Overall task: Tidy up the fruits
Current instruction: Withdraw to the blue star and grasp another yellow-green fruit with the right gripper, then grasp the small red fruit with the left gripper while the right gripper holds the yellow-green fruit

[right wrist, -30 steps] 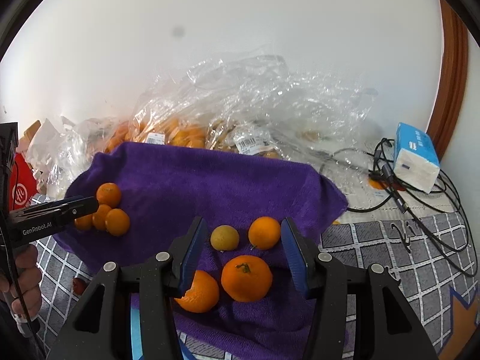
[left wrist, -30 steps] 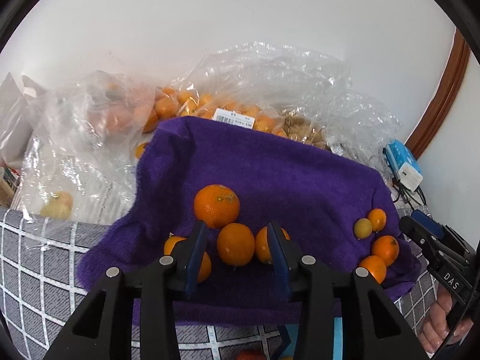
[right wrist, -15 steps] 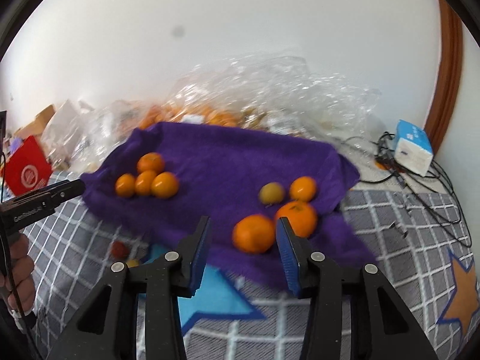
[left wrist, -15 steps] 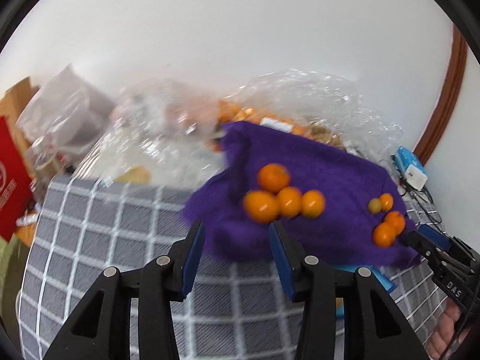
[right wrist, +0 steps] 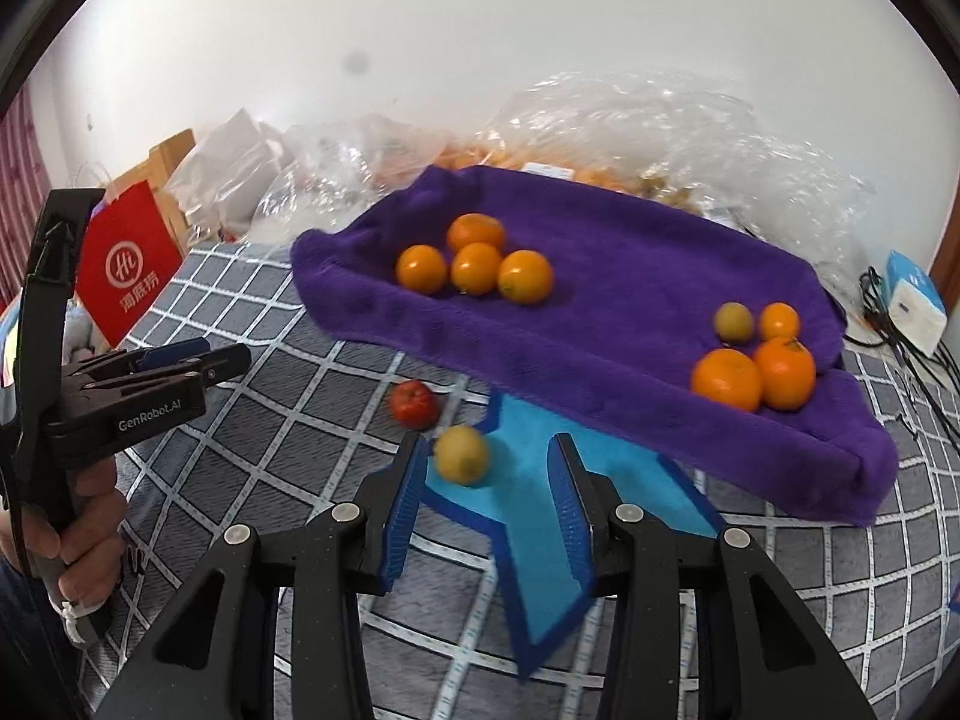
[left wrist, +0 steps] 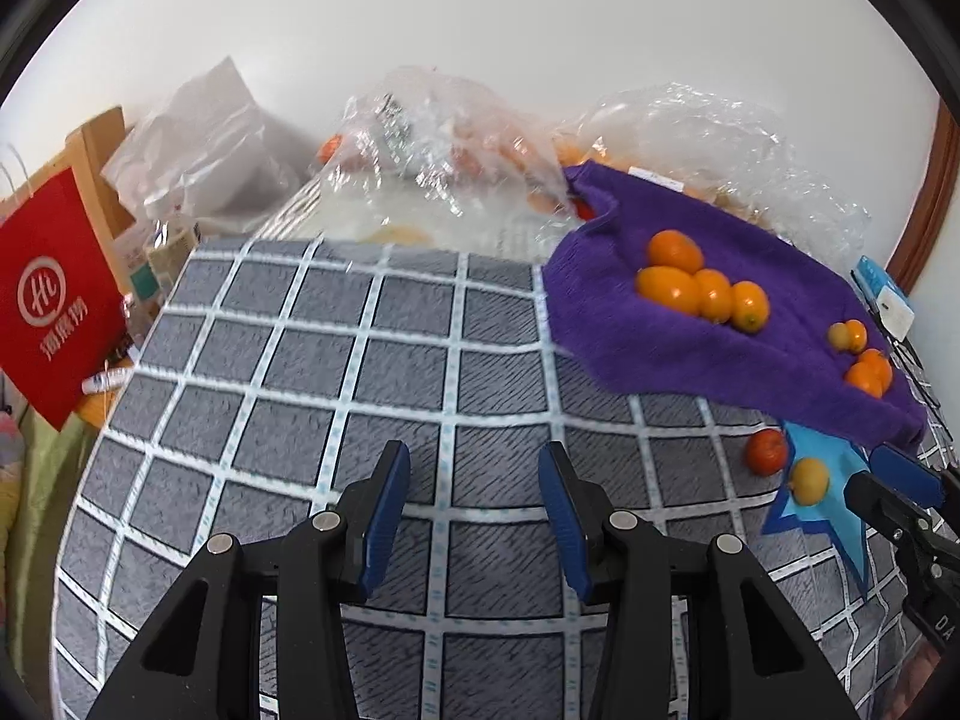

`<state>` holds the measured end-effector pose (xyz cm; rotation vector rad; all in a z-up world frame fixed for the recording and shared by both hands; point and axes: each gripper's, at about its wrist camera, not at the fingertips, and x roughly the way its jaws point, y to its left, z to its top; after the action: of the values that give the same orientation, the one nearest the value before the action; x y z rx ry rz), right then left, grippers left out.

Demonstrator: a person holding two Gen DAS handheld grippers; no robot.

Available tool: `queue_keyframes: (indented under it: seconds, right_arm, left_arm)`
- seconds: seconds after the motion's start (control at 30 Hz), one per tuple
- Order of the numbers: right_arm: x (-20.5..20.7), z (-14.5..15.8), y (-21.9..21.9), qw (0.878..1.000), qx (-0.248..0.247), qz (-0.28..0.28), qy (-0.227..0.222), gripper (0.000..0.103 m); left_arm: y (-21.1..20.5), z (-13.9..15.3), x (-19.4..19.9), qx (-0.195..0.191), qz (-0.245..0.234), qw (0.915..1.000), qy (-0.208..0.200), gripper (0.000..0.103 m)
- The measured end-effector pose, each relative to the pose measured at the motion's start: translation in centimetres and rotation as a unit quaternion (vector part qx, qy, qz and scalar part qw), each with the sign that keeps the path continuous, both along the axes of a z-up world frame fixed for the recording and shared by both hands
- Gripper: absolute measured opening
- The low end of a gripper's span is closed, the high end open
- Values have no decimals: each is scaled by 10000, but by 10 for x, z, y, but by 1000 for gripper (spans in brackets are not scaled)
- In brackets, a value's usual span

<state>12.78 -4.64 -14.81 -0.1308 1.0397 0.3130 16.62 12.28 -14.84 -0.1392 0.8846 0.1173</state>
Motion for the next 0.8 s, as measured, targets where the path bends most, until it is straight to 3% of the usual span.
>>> queue_keyframes:
  seconds: [0.23,0.4,0.6,0.8]
  right_arm:
    - [8,-22,10,9995,-50,38,319,36]
    - [11,-35,14,9992,-128,31,383,24]
    - [4,-22,0,9994,-246,-179,141,23]
    - [-4,-4,-46,9957,-504,-767,-105,24]
  left_arm:
    - [4,-2,-1,-152,47,9999,-10,44]
    - [3,-2,-1,-117,29,9999,21,47]
    - [3,-3,0,-117,32,9999,43,47]
    - [2,-4,1,-59,24,10000,70,48]
